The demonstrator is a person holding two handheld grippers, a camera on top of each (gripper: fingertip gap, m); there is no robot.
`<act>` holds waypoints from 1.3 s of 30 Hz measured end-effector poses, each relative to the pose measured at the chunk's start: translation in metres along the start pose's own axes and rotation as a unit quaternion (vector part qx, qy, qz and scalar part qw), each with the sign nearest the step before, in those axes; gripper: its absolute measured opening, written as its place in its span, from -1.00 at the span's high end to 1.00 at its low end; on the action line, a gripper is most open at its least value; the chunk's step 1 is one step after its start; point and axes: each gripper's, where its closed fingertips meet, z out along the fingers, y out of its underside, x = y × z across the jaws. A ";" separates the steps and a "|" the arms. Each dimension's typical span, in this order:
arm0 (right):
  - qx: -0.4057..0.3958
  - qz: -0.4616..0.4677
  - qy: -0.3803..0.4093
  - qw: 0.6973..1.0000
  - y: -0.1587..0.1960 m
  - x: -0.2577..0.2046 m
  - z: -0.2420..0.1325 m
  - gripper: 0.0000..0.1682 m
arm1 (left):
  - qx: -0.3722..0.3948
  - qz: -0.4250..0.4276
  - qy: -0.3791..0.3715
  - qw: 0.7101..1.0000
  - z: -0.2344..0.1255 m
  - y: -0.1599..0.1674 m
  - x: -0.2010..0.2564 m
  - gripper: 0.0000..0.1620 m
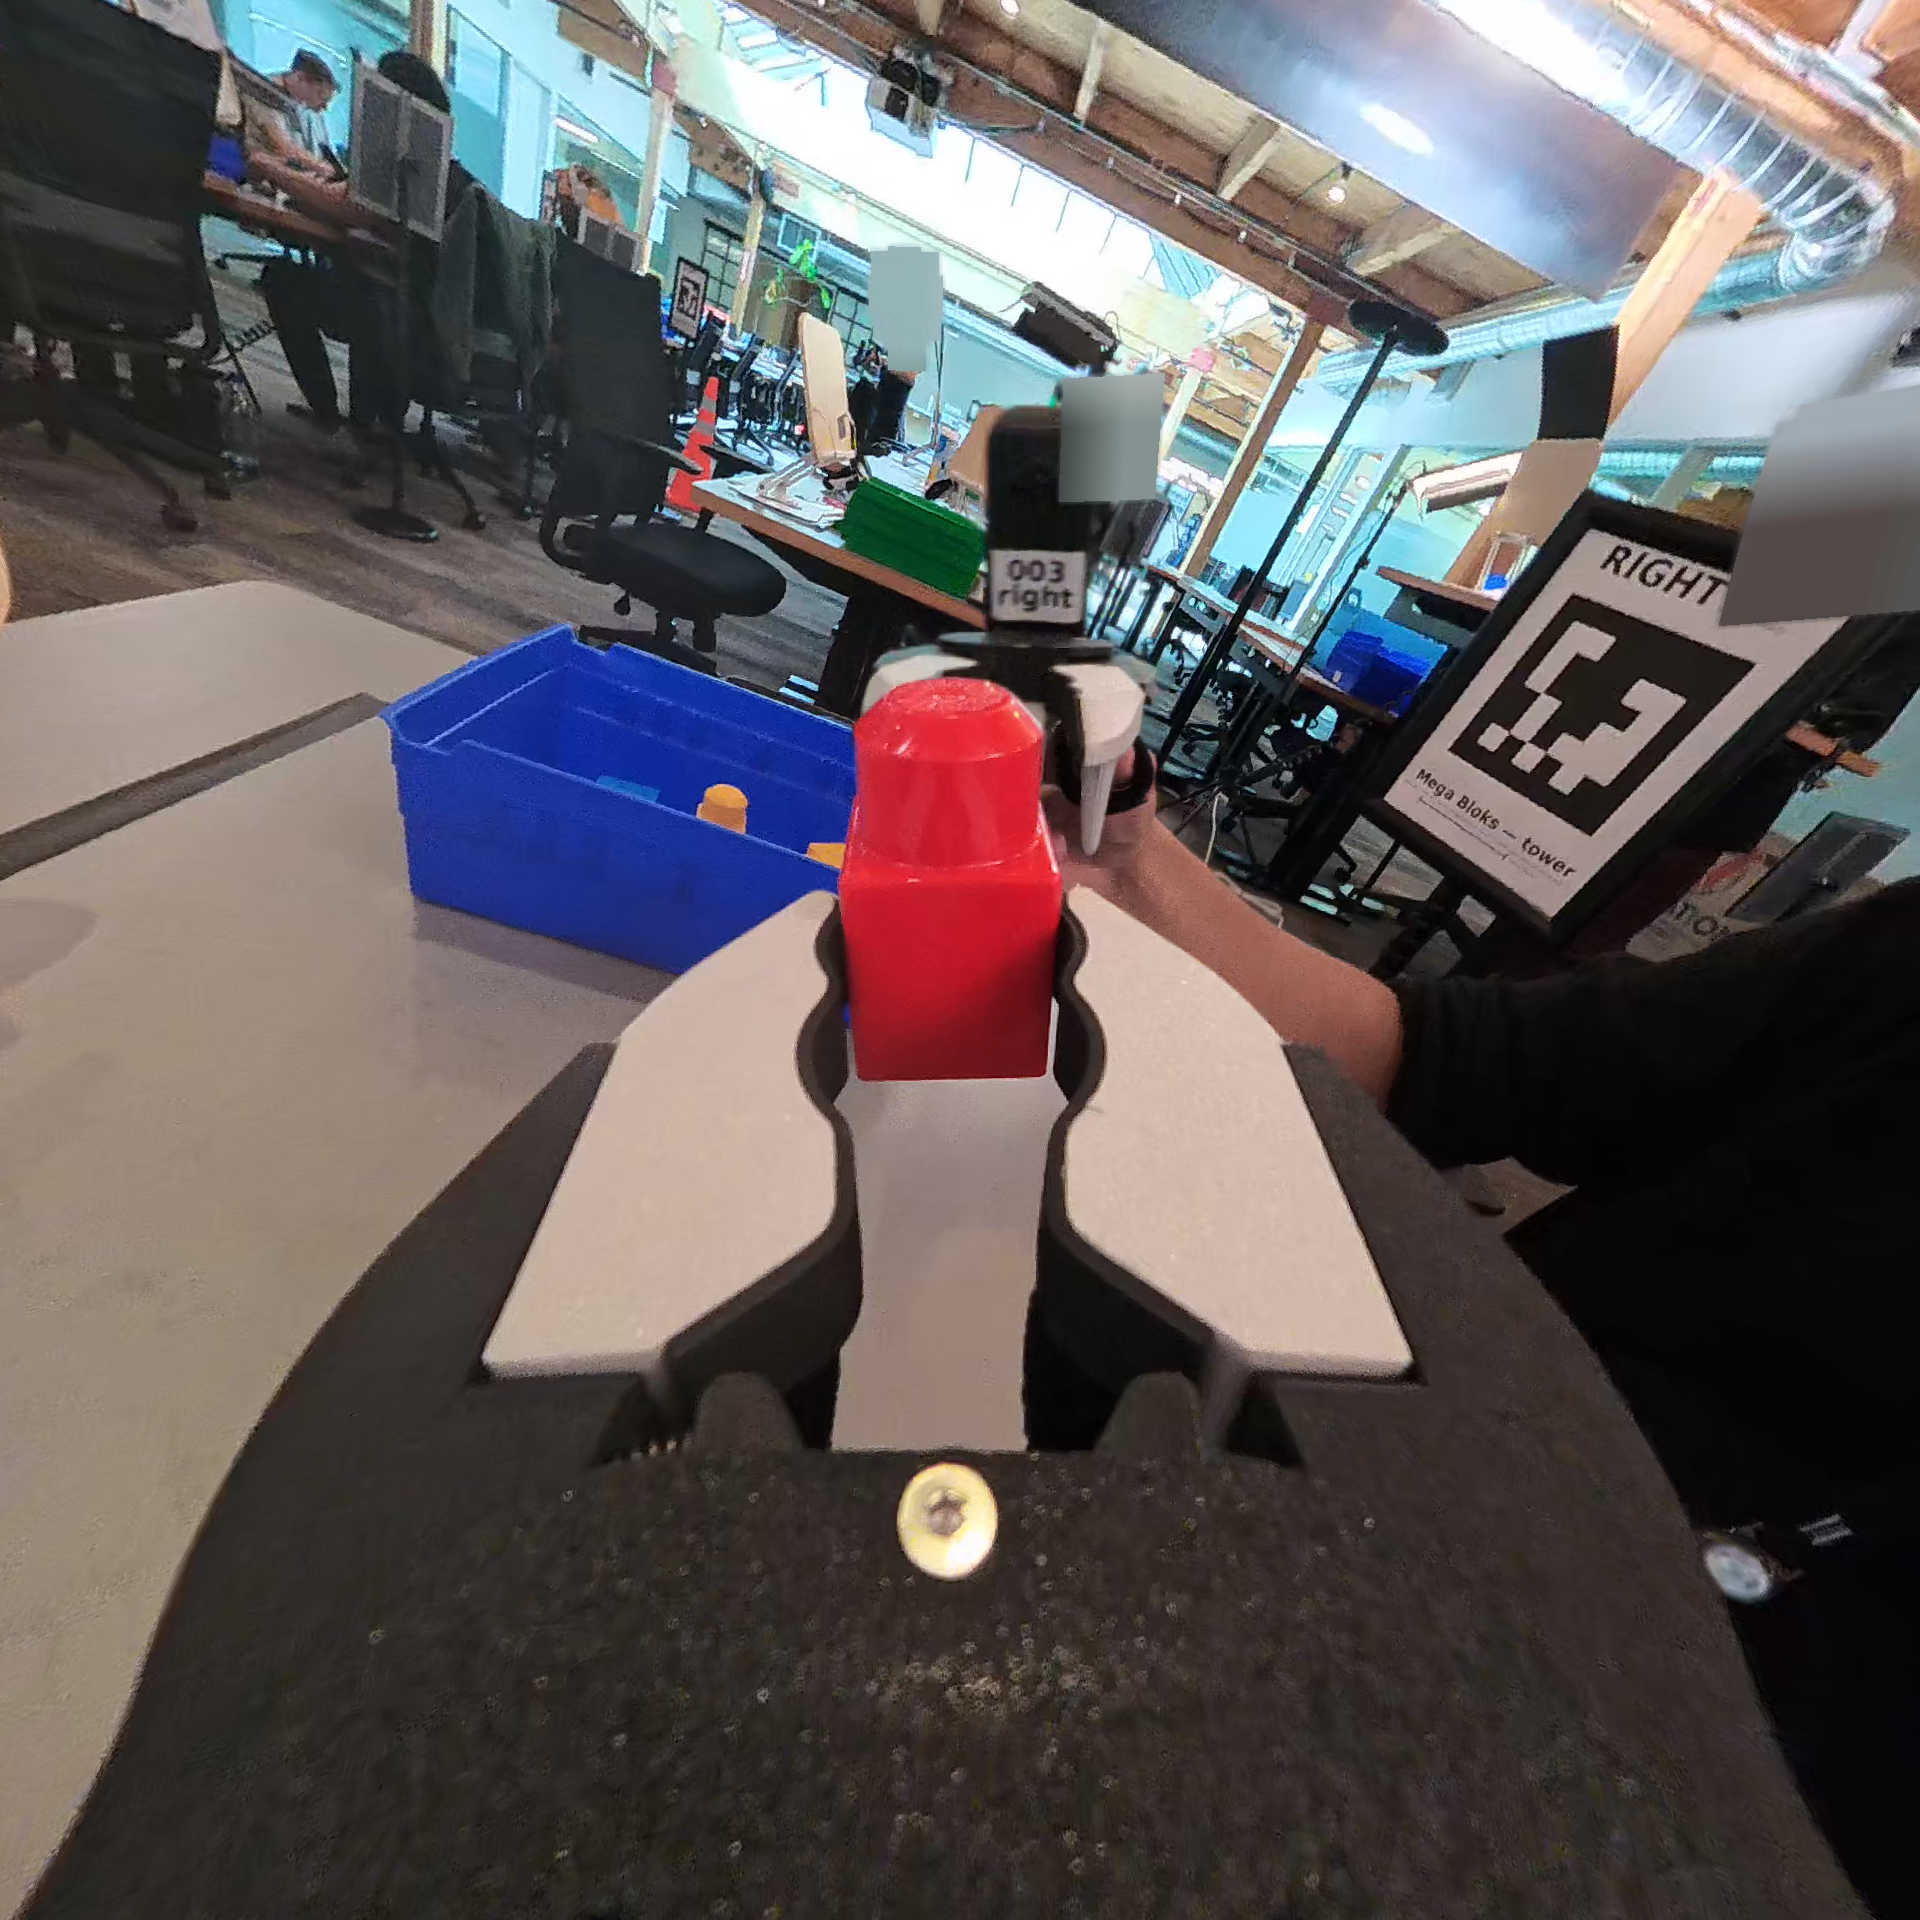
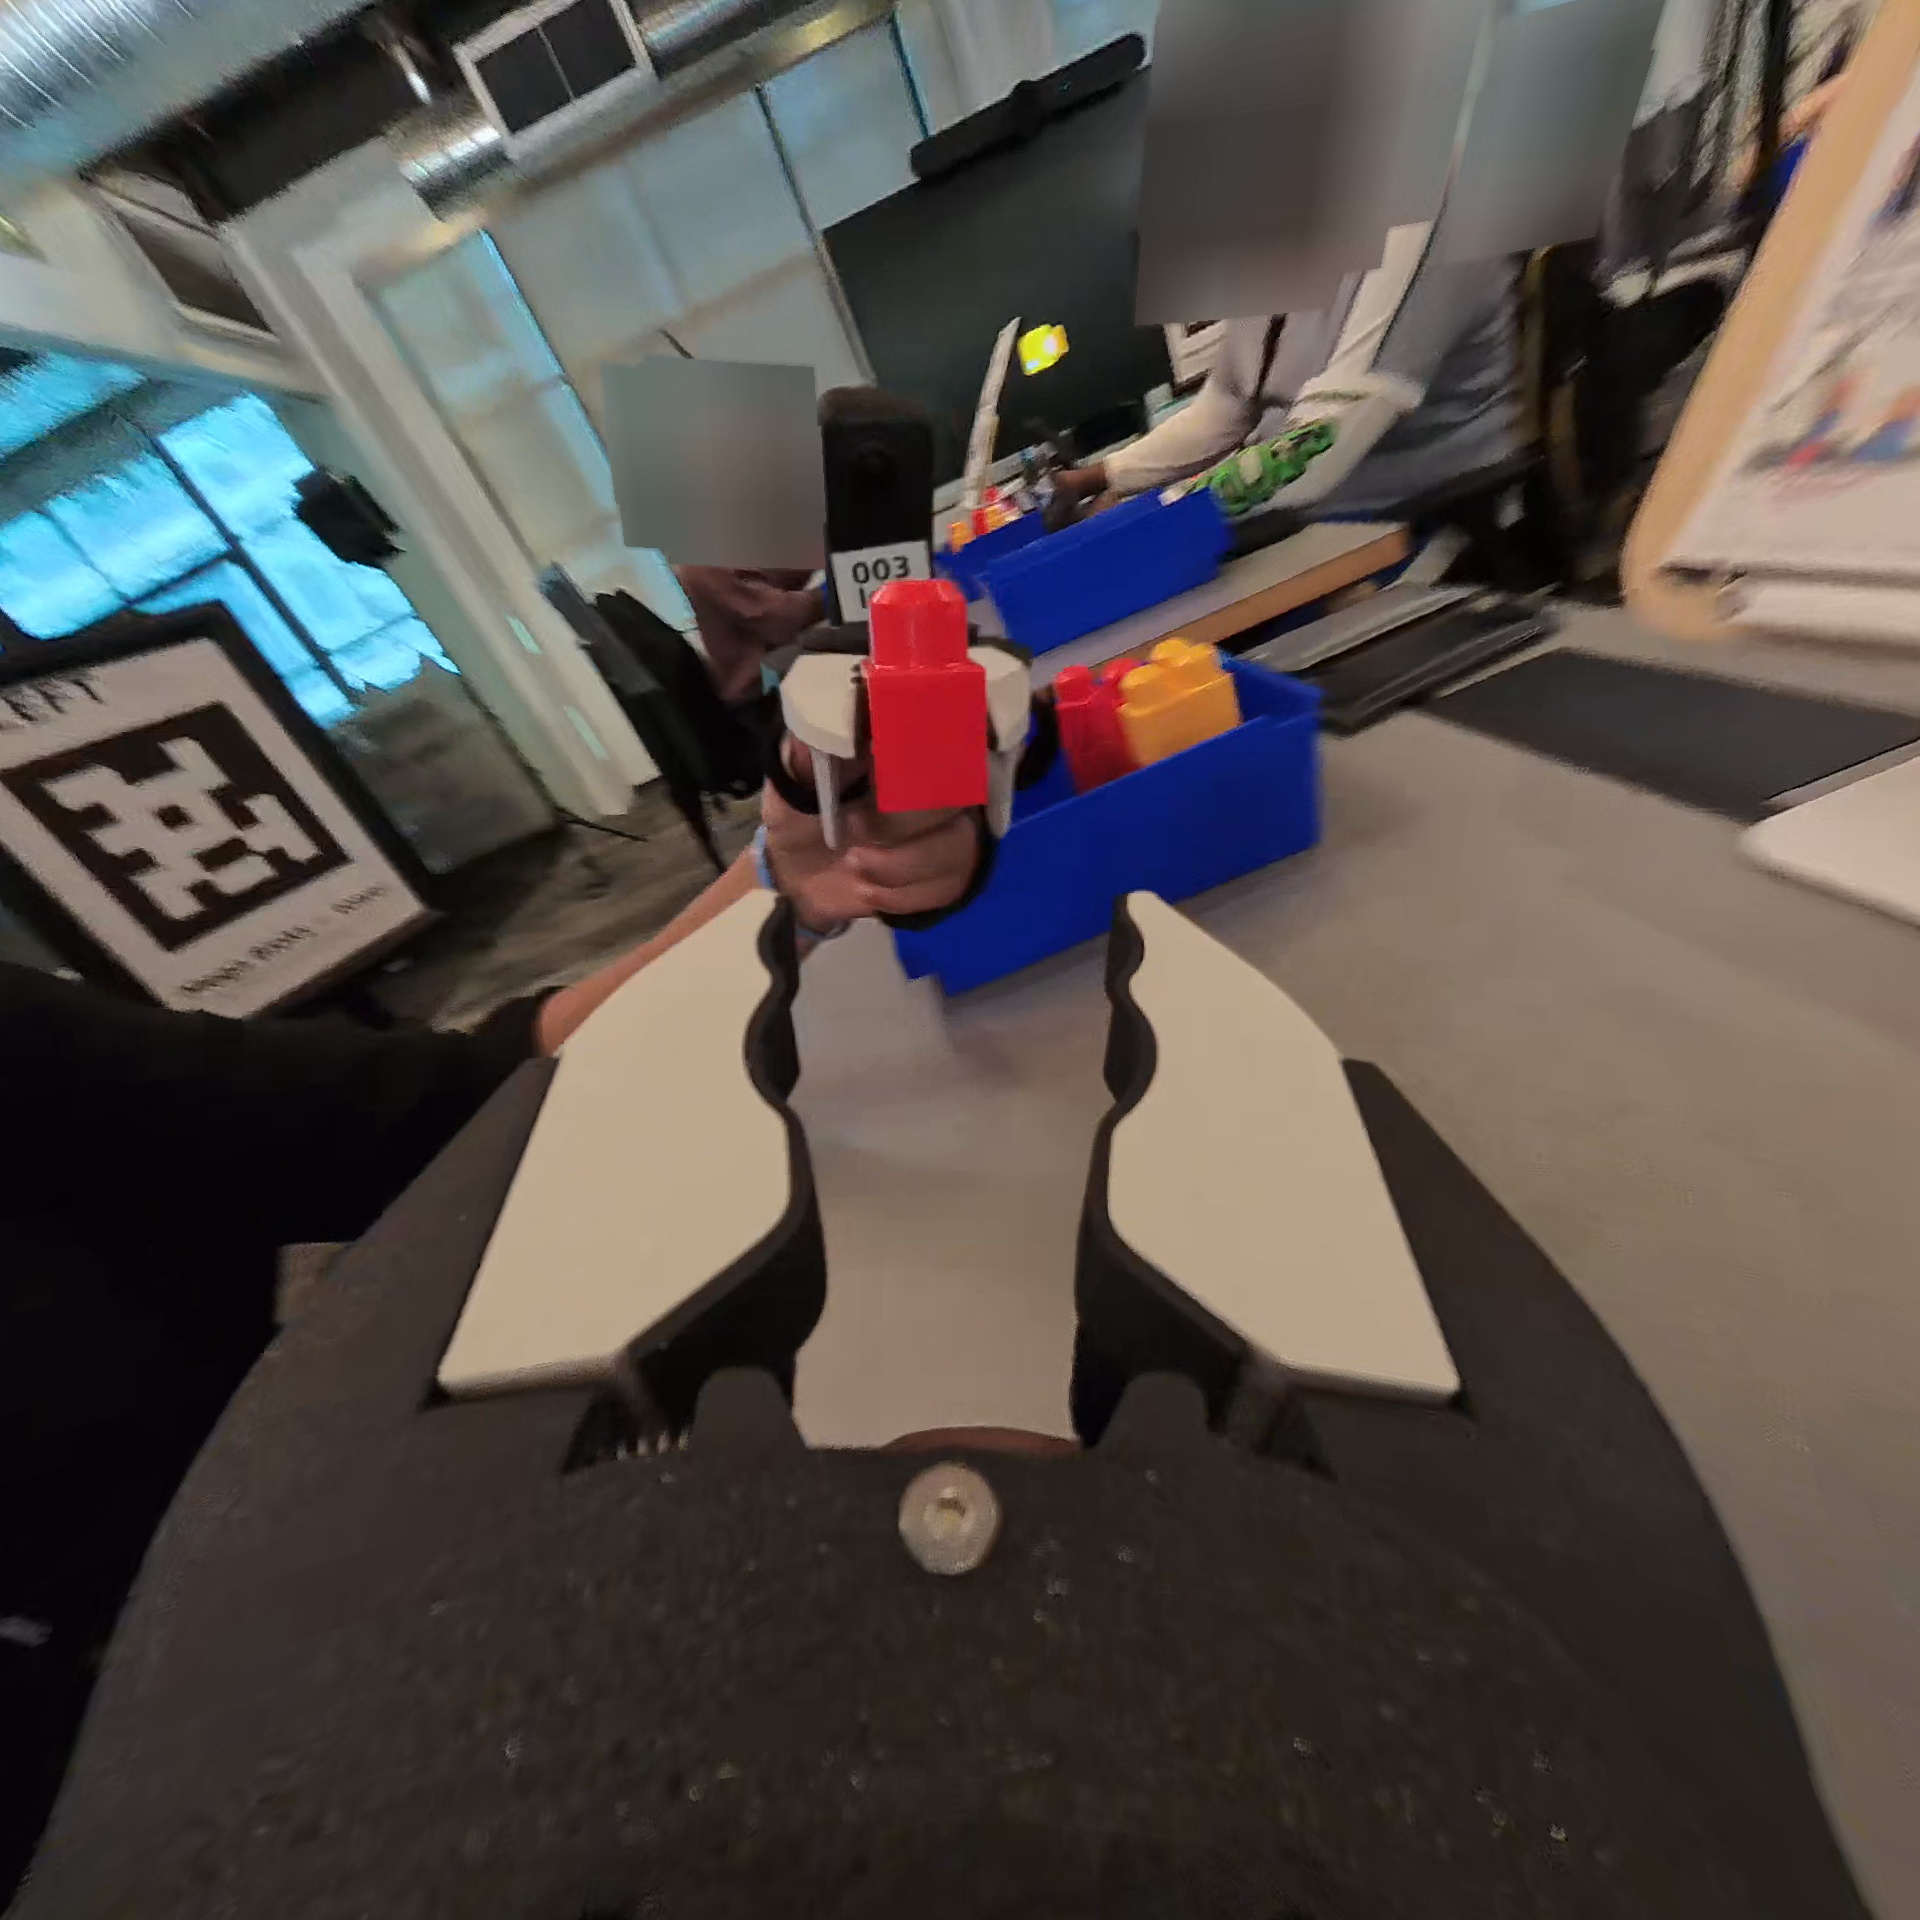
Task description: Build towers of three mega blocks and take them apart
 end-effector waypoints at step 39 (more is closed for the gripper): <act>-0.225 -0.460 0.214 0.832 -0.047 0.024 -0.025 0.20 | 0.002 -0.115 -0.078 0.990 -0.017 0.013 -0.030 0.23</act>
